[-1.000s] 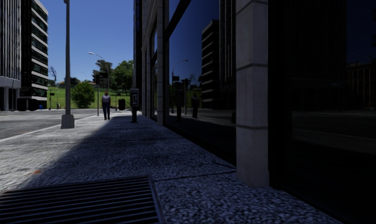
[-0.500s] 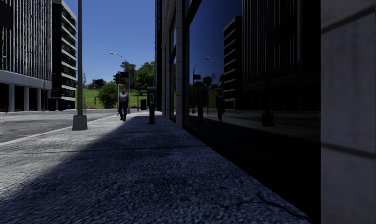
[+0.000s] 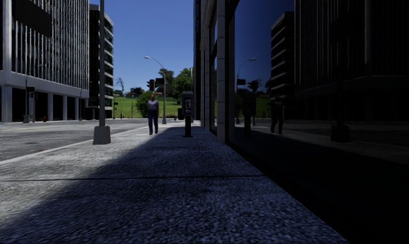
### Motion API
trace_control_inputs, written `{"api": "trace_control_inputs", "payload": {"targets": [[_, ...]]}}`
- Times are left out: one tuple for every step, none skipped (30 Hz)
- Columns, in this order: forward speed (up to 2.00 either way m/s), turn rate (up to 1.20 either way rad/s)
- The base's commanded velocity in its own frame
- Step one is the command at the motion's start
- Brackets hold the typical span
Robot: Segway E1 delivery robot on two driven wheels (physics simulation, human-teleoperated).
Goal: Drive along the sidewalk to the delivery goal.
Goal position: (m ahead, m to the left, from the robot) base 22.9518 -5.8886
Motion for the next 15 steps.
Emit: {"api": "trace_control_inputs", "payload": {"targets": [[2.0, 0.36], [2.0, 0.36], [2.0, 0.35], [2.0, 0.25], [2.0, 0.14], [2.0, 0.02], [2.0, 0.02], [2.0, 0.0], [2.0, 0.0], [2.0, 0.0], [2.0, 0.0], [2.0, 0.0], [2.0, 0.0], [2.0, 0.0], [2.0, 0.0]]}}
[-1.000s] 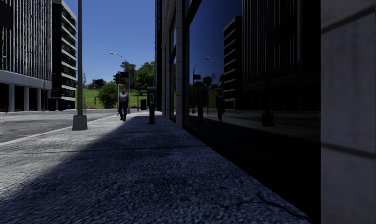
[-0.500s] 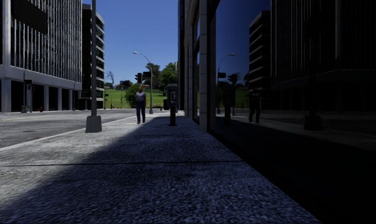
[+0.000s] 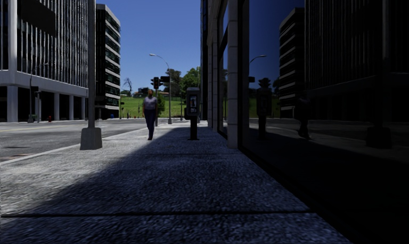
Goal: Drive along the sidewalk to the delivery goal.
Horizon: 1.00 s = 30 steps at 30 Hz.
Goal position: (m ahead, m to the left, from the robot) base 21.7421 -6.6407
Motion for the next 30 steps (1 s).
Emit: {"api": "trace_control_inputs", "payload": {"targets": [[2.0, 0.0], [2.0, 0.0], [2.0, 0.0], [2.0, 0.0], [2.0, 0.08], [2.0, 0.17], [2.0, 0.17], [2.0, 0.2], [2.0, 0.23], [2.0, 0.25], [2.0, 0.0], [2.0, 0.0], [2.0, 0.0], [2.0, 0.0], [2.0, 0.0], [2.0, 0.0], [2.0, 0.0], [2.0, 0.0], [2.0, 0.0], [2.0, 0.0], [2.0, 0.0], [2.0, 0.0], [2.0, 0.0], [2.0, 0.0], [2.0, 0.0], [2.0, 0.0], [1.9, 0.0], [1.74, 0.0], [1.74, 0.0], [1.56, 0.0]]}}
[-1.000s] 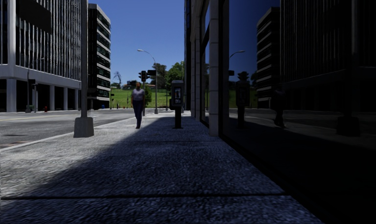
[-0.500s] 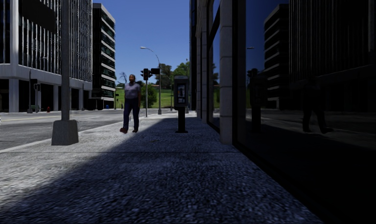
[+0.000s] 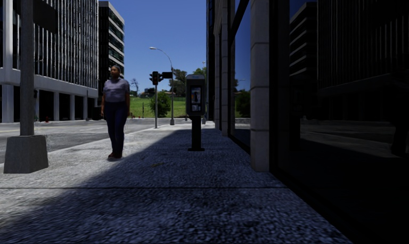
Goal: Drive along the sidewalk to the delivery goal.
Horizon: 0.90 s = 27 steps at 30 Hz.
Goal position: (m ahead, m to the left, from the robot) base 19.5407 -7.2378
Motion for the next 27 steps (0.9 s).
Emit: {"api": "trace_control_inputs", "payload": {"targets": [[1.45, 0.0], [1.38, 0.0], [1.38, 0.0], [1.33, 0.0], [1.32, 0.0], [1.3, 0.0], [1.3, 0.0], [1.3, 0.0], [1.29, 0.0], [1.28, 0.0], [1.28, 0.0], [1.28, 0.0], [1.28, 0.0], [1.27, 0.0], [1.27, 0.0], [1.27, 0.0], [1.27, 0.0], [1.27, 0.0], [1.27, 0.0], [1.27, 0.0], [1.27, 0.0], [1.27, 0.0], [1.27, 0.04], [1.27, 0.1], [1.27, 0.14], [1.27, 0.14], [1.27, 0.15]]}}
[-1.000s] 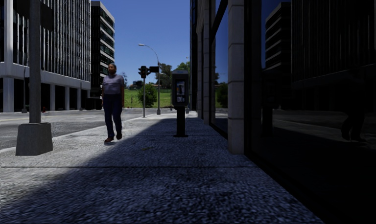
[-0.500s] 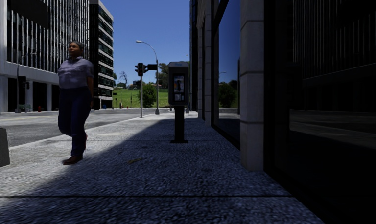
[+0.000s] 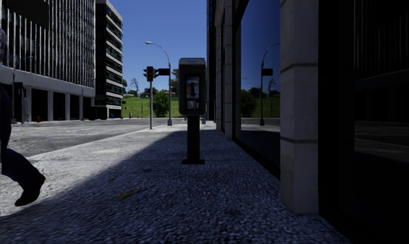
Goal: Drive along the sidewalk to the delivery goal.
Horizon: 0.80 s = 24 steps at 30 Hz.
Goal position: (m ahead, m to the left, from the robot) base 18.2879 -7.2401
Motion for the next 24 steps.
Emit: {"api": "trace_control_inputs", "payload": {"targets": [[1.27, 0.17], [1.27, 0.21], [1.27, 0.26], [1.27, 0.26], [1.27, 0.28], [1.27, 0.28], [1.27, 0.32], [1.27, 0.37], [1.27, 0.37], [1.27, 0.4], [1.27, 0.43], [1.27, 0.45], [1.27, 0.45], [1.27, 0.48], [1.27, 0.49], [1.27, 0.49], [1.27, 0.5], [1.27, 0.5], [1.27, 0.5], [1.27, 0.5], [1.27, 0.51], [1.27, 0.51], [1.27, 0.52], [1.27, 0.52]]}}
